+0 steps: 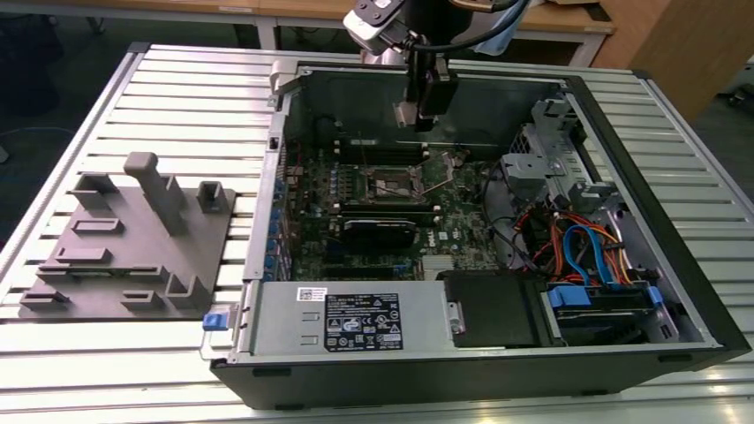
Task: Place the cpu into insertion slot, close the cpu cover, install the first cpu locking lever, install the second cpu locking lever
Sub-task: 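Place the cpu into insertion slot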
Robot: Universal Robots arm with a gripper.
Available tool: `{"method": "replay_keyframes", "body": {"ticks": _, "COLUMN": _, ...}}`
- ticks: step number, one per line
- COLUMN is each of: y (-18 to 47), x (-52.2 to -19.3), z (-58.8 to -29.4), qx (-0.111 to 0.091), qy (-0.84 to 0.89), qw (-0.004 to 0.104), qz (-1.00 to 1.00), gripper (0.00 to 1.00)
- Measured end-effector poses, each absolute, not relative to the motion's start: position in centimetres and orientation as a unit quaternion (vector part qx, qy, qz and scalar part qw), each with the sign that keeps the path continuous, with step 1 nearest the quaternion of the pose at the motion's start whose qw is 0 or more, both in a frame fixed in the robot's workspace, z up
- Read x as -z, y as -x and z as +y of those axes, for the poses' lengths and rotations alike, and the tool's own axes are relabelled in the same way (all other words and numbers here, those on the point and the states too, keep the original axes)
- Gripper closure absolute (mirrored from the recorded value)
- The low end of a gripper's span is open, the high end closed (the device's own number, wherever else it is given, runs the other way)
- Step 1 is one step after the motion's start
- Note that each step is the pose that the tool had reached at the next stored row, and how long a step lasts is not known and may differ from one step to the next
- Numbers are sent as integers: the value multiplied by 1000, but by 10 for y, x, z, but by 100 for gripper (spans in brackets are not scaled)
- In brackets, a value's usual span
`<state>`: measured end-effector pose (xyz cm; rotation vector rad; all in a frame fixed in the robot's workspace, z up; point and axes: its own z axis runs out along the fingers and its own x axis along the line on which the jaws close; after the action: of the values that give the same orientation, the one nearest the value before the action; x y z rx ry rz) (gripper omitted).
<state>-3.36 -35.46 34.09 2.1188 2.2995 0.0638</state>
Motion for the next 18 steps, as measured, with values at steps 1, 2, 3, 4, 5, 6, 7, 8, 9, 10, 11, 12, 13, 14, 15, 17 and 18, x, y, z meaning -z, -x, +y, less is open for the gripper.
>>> {"method": "replay_keyframes", "body": {"ticks": 1, "y": 34, "x": -341, "z": -355, "qx": -20, "qy": -677, "qw": 7, "qz": 735, "gripper": 46}}
{"method": "replay_keyframes", "body": {"ticks": 2, "y": 34, "x": -341, "z": -355, "qx": -20, "qy": -677, "qw": 7, "qz": 735, "gripper": 46}}
{"method": "replay_keyframes", "body": {"ticks": 3, "y": 34, "x": -341, "z": -355, "qx": -20, "qy": -677, "qw": 7, "qz": 735, "gripper": 46}}
{"method": "replay_keyframes", "body": {"ticks": 4, "y": 34, "x": -341, "z": -355, "qx": -20, "qy": -677, "qw": 7, "qz": 735, "gripper": 46}}
{"method": "replay_keyframes", "body": {"ticks": 5, "y": 34, "x": -341, "z": -355, "qx": -20, "qy": -677, "qw": 7, "qz": 735, "gripper": 46}}
{"method": "replay_keyframes", "body": {"ticks": 6, "y": 34, "x": -341, "z": -355, "qx": -20, "qy": -677, "qw": 7, "qz": 735, "gripper": 46}}
{"method": "replay_keyframes", "body": {"ticks": 7, "y": 34, "x": -341, "z": -355, "qx": -20, "qy": -677, "qw": 7, "qz": 735, "gripper": 46}}
{"method": "replay_keyframes", "body": {"ticks": 8, "y": 34, "x": -340, "z": -355, "qx": -20, "qy": -677, "qw": 7, "qz": 735, "gripper": 46}}
{"method": "replay_keyframes", "body": {"ticks": 9, "y": 34, "x": -339, "z": -355, "qx": -20, "qy": -677, "qw": 7, "qz": 735, "gripper": 46}}
{"method": "replay_keyframes", "body": {"ticks": 10, "y": 34, "x": -338, "z": -355, "qx": -20, "qy": -677, "qw": 7, "qz": 735, "gripper": 46}}
{"method": "replay_keyframes", "body": {"ticks": 11, "y": 34, "x": -336, "z": -355, "qx": -20, "qy": -677, "qw": 7, "qz": 735, "gripper": 46}}
{"method": "replay_keyframes", "body": {"ticks": 12, "y": 34, "x": -334, "z": -354, "qx": -20, "qy": -677, "qw": 7, "qz": 735, "gripper": 46}}
{"method": "replay_keyframes", "body": {"ticks": 13, "y": 34, "x": -332, "z": -354, "qx": -20, "qy": -678, "qw": 7, "qz": 735, "gripper": 46}}
{"method": "replay_keyframes", "body": {"ticks": 14, "y": 34, "x": -330, "z": -354, "qx": -20, "qy": -679, "qw": 7, "qz": 734, "gripper": 46}}
{"method": "replay_keyframes", "body": {"ticks": 15, "y": 34, "x": -329, "z": -354, "qx": -20, "qy": -681, "qw": 7, "qz": 732, "gripper": 46}}
{"method": "replay_keyframes", "body": {"ticks": 17, "y": 34, "x": -325, "z": -353, "qx": -20, "qy": -687, "qw": 7, "qz": 727, "gripper": 46}}
{"method": "replay_keyframes", "body": {"ticks": 18, "y": 34, "x": -324, "z": -352, "qx": -20, "qy": -688, "qw": 7, "qz": 725, "gripper": 46}}
